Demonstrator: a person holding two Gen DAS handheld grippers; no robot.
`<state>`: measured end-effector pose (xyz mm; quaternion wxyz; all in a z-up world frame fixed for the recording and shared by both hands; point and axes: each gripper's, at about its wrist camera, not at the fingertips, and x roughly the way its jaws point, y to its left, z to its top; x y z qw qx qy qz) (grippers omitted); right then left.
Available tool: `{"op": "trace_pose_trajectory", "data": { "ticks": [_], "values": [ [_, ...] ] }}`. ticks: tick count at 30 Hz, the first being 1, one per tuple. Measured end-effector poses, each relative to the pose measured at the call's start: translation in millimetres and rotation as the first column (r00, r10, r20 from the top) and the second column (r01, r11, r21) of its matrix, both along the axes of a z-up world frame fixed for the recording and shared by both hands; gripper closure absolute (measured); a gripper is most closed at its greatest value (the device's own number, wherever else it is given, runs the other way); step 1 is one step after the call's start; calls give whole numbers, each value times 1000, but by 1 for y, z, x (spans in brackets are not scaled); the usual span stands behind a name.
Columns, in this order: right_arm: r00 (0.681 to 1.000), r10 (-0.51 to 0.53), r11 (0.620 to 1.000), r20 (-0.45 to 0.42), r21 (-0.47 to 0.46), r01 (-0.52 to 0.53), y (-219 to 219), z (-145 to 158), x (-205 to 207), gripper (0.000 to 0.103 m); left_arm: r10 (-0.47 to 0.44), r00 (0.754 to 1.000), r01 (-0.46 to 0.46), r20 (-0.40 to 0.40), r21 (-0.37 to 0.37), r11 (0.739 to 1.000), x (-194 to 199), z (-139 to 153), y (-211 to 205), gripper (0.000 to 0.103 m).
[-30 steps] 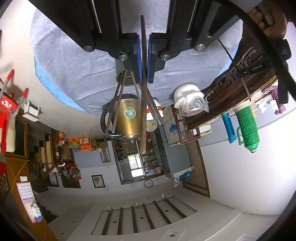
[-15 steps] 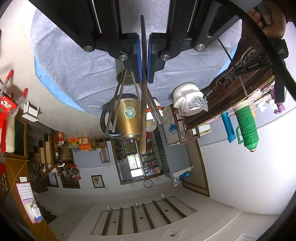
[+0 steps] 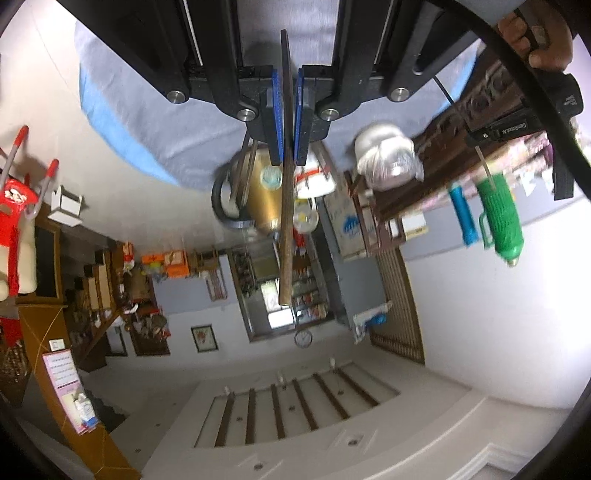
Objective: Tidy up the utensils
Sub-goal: 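Lower both held chopsticks into the grey utensil cup, then open both tools and release the chopsticks into the cup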
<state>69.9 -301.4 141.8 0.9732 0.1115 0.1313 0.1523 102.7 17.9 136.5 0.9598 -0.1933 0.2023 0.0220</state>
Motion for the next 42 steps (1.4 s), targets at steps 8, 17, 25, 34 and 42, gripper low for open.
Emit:
{"op": "trace_pose_trajectory", "data": {
  "ticks": [8, 17, 25, 34, 42],
  "values": [
    [998, -19, 1000, 52, 21, 18, -4, 15, 53, 97, -76, 993, 76, 86, -1, 997, 51, 23, -49, 96],
    [1000, -4, 1000, -28, -3, 4, 5, -21, 97, 97, -125, 992, 125, 22, 15, 992, 99, -8, -88, 96],
    [996, 10, 1000, -92, -10, -11, 4, -46, 112, 97, -163, 986, 164, -36, 33, 986, 113, -33, -102, 96],
    [983, 31, 999, -179, -34, -38, 12, -69, 118, 97, -210, 971, 216, -112, 49, 975, 112, -53, -113, 96],
    [976, -17, 995, -217, -101, -5, 12, -67, 117, 82, -201, 974, 204, -99, 23, 979, 89, -35, -99, 56]
  ]
}}
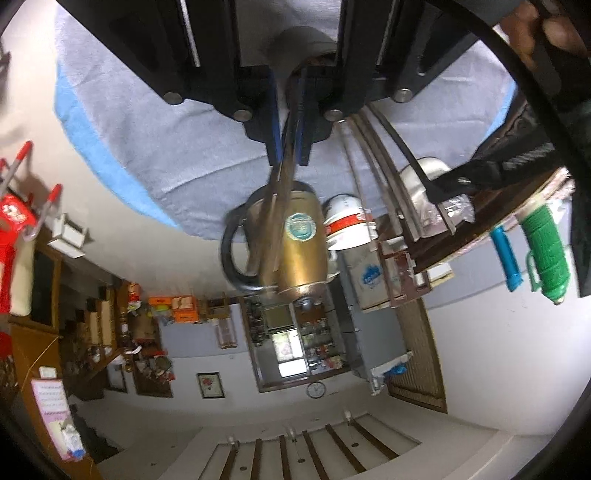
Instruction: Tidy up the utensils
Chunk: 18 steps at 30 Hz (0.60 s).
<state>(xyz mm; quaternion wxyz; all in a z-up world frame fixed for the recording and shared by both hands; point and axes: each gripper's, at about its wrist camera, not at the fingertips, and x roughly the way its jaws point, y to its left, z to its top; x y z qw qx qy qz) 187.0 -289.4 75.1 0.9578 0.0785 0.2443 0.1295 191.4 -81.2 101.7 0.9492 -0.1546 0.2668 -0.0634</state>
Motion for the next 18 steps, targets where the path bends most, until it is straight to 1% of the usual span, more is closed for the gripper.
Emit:
{"op": "trace_pose_trajectory", "data": {
  "ticks": [1, 3, 5, 9, 11, 13, 16, 18],
  "values": [
    [1000, -5, 1000, 11, 2, 5, -2, 4, -4, 75, 9, 1000, -9, 11, -1, 1000, -5, 4, 4, 50],
    [999, -30, 1000, 44, 6, 30, -9, 12, -13, 38, 19, 999, -18, 35, -1, 1000, -17, 11, 14, 48],
    [993, -71, 997, 89, 5, 71, -16, 22, -29, 36, 29, 999, -29, 42, -1, 1000, -27, 14, 24, 45],
    [989, -109, 994, 102, 8, 109, -26, 29, -58, 36, 84, 995, -83, 55, -10, 996, -56, 12, 51, 32],
    [988, -118, 993, 99, -2, 119, -28, 29, -72, 36, 109, 993, -109, 51, 1, 994, -66, 7, 61, 32],
    [988, -119, 993, 95, -8, 121, -27, 26, -87, 36, 125, 992, -126, 29, 24, 992, -73, 1, 69, 31],
    [991, -99, 995, 93, -14, 101, -20, 23, -106, 34, 133, 991, -133, 0, 44, 990, -82, -7, 73, 31],
    [991, -78, 996, 105, -38, 83, -14, 24, -115, 34, 136, 991, -136, -9, 48, 990, -89, -9, 75, 30]
  ]
}}
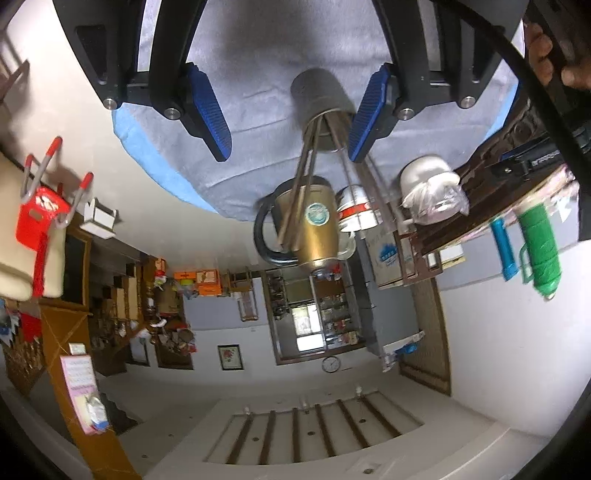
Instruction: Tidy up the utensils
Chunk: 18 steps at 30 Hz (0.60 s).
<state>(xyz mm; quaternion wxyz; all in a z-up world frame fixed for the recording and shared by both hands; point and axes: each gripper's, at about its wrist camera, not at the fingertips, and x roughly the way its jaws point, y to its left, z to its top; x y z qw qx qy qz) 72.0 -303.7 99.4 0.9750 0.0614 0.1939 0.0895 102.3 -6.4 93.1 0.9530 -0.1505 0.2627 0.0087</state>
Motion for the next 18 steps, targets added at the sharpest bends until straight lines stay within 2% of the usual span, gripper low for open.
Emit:
{"op": "trace_pose_trajectory", "data": {
  "ticks": [2, 5, 11, 15, 18],
  "values": [
    [1000, 13, 1000, 16, -23, -13, 7, 3, -7, 34, -2, 1000, 2, 3, 9, 1000, -8, 1, 2, 29],
    [998, 30, 999, 47, -27, -28, 12, 11, -15, 28, -15, 1000, 15, 17, 39, 999, -17, 6, -3, 27],
    [996, 50, 998, 79, -35, -47, 16, 17, -26, 27, -70, 998, 69, 5, 100, 993, -23, 14, -24, 25],
    [998, 49, 998, 34, -40, -47, 10, 11, -28, 23, -86, 995, 94, -57, 166, 982, -19, 9, -43, 19],
    [998, 68, 996, -19, -48, -69, 7, 1, -27, 22, -101, 988, 122, -115, 199, 972, -15, 3, -56, 19]
  ]
}}
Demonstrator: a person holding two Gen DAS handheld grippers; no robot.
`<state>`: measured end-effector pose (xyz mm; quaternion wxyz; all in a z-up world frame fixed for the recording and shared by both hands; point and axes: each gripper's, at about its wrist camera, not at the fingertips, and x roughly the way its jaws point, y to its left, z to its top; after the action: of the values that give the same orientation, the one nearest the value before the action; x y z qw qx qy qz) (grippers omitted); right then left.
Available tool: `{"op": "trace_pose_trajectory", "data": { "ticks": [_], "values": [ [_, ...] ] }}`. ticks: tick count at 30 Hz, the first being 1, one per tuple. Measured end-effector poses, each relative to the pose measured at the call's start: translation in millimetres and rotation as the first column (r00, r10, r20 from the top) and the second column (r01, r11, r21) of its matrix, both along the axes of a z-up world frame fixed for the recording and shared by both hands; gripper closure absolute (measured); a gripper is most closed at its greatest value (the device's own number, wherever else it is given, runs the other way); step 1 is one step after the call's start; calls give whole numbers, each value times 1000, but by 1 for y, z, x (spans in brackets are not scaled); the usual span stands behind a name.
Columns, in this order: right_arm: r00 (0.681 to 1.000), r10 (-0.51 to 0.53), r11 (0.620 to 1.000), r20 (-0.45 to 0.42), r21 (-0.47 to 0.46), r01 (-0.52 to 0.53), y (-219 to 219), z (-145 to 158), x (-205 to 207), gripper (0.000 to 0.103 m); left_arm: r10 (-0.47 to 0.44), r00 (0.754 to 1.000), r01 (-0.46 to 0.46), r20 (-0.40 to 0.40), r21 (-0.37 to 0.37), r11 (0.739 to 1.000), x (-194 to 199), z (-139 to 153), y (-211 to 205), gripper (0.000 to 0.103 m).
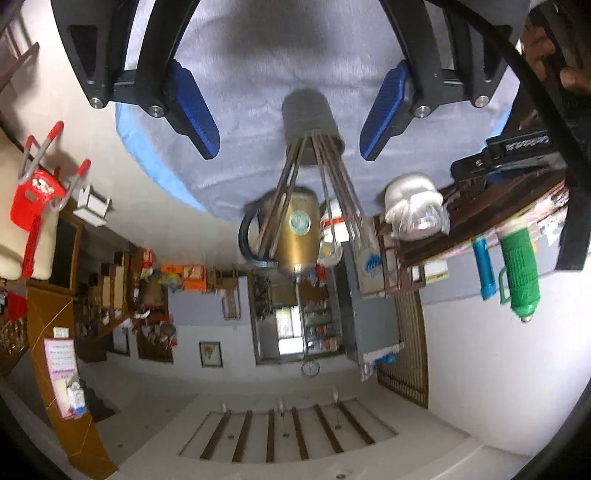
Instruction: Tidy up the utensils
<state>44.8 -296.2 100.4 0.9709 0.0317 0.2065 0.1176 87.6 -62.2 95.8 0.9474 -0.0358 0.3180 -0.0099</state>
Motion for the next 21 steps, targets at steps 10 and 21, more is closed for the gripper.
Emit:
{"op": "trace_pose_trajectory", "data": {
  "ticks": [10, 21],
  "values": [
    [999, 40, 997, -34, -63, -42, 7, -9, -6, 22, 9, 1000, -9, -2, 3, 1000, 2, 5, -10, 5],
    [998, 36, 994, -51, -99, -41, 15, -9, 0, 22, -4, 1000, 4, -6, 11, 1000, 7, 6, -8, 1]
  ]
}}
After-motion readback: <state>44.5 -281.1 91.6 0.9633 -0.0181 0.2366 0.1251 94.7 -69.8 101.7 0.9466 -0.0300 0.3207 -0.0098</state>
